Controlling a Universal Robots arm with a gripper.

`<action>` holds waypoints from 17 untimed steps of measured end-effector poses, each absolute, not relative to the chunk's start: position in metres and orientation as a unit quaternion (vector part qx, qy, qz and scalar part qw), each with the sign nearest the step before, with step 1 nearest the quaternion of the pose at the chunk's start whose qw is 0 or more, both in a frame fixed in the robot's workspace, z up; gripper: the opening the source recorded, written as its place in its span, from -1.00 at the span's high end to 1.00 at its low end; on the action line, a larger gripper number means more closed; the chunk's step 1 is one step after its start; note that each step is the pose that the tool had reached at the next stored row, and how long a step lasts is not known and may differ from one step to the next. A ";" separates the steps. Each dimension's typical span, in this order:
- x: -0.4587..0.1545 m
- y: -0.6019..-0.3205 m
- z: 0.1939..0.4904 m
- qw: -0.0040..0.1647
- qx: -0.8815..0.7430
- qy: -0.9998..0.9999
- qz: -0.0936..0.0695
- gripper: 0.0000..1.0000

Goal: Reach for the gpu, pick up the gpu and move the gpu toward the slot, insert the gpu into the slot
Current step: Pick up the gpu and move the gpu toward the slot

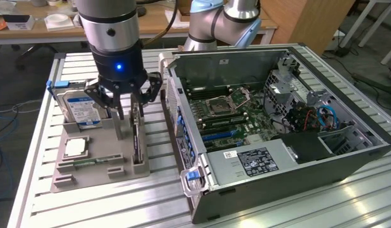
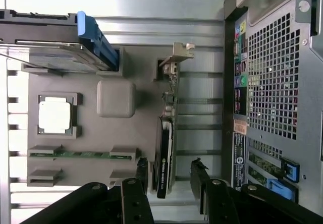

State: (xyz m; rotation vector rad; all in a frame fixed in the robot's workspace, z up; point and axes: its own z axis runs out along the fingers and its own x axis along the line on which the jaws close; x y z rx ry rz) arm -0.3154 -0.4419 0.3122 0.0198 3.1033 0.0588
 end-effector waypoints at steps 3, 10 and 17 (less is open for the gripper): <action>-0.315 -0.442 0.307 0.019 0.007 1.000 0.019 0.06; -0.315 -0.446 0.294 0.019 0.008 1.000 0.019 0.06; -0.313 -0.451 0.283 0.019 0.010 1.000 0.019 0.06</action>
